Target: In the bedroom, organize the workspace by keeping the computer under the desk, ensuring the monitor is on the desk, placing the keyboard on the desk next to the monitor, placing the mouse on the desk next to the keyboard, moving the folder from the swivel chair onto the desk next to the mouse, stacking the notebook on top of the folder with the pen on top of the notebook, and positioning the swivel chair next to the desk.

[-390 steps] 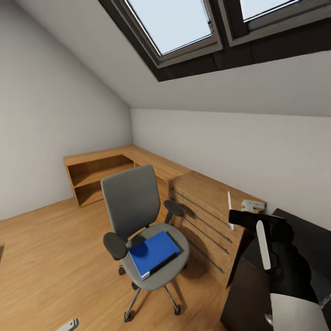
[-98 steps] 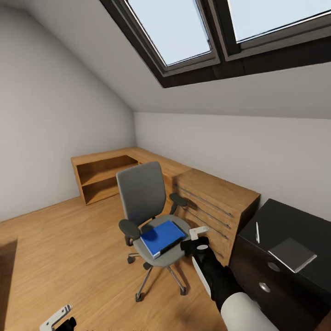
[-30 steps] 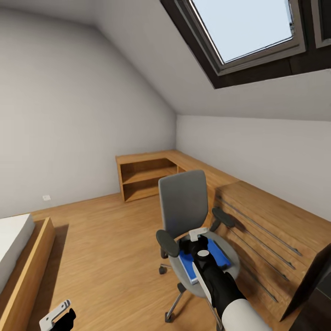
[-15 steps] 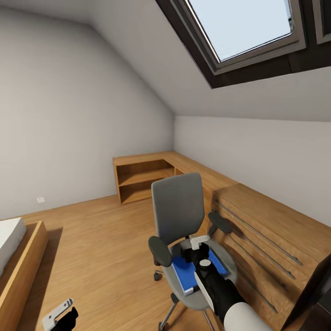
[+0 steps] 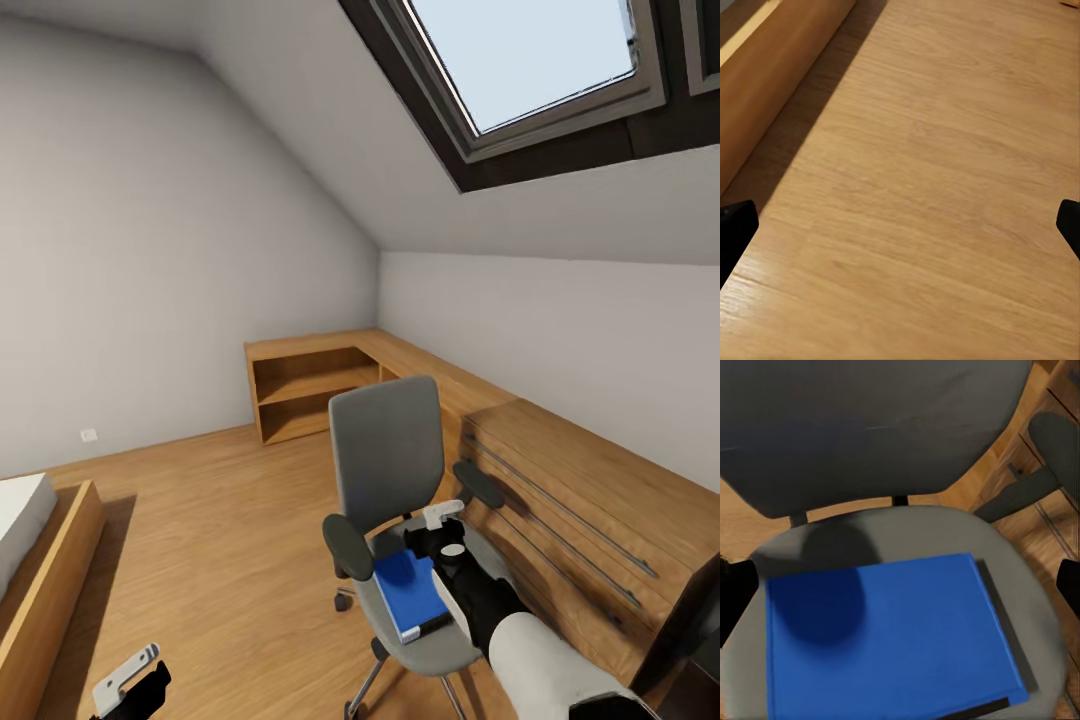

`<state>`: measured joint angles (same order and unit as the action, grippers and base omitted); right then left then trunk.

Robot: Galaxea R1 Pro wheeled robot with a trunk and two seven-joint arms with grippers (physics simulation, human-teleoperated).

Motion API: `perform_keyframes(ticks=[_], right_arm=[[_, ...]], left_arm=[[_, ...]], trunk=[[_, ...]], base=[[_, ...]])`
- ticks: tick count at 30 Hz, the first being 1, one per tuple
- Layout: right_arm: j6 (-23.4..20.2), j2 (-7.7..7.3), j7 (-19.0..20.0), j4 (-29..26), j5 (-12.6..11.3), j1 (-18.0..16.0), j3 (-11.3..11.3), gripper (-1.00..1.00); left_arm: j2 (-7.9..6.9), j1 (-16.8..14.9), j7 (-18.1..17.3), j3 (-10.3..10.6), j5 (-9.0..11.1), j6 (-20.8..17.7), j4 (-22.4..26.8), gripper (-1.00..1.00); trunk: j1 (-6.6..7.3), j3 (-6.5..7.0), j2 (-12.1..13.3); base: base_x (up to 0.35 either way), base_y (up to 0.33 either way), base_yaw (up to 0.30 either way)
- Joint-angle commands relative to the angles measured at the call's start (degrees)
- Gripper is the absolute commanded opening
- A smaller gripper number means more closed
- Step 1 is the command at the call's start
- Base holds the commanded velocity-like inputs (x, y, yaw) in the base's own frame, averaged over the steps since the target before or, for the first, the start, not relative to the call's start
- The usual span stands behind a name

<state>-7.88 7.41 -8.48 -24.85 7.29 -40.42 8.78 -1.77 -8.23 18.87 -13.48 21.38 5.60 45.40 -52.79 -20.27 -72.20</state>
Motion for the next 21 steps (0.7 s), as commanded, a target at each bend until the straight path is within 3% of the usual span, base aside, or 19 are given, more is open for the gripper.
perform_keyframes(ticks=[1,3,7,14,16,20,21], right_arm=[[-0.5,-0.04,-0.3,1.4,0.3,-1.0,0.3,1.0],[-0.4,-0.03,-0.3,5.6,-0.9,-4.1,0.2,1.0],[-0.8,-0.18,-0.3,8.2,-3.3,-6.0,0.2,1.0],[-1.6,-0.22,-0.3,9.1,-5.8,-6.6,0.1,1.0],[-1.7,-0.14,-0.4,9.2,-6.1,-6.6,0.2,1.0],[-1.9,-0.07,-0.4,9.2,-6.3,-6.7,0.2,1.0],[-2.2,-0.05,-0.5,9.3,-6.4,-6.7,0.3,1.0]], left_arm=[[-0.03,0.0,0.1,0.1,0.6,0.3,0.1,1.0],[-0.08,0.0,0.1,0.1,0.6,0.3,0.3,1.0],[-0.04,0.0,0.1,0.1,0.7,0.3,1.2,1.0],[-0.02,0.0,0.1,0.5,0.7,-0.3,2.4,1.0],[0.02,0.0,0.2,0.7,0.7,-2.2,4.7,1.0],[0.02,0.0,0.2,0.7,0.8,-9.1,10.0,1.0],[-0.01,0.0,0.3,0.6,0.9,-20.1,16.5,1.0]], trunk=[[0.0,-0.07,0.0],[0.0,-0.07,0.0],[0.0,-0.07,0.0],[0.0,-0.07,0.0],[0.0,-0.07,0.0],[0.0,-0.07,0.0],[0.0,-0.07,0.0]], base=[[0.0,0.0,0.0],[0.0,0.0,0.0],[0.0,0.0,0.0],[0.0,0.0,0.0],[0.0,0.0,0.0],[0.0,0.0,0.0],[0.0,0.0,0.0]])
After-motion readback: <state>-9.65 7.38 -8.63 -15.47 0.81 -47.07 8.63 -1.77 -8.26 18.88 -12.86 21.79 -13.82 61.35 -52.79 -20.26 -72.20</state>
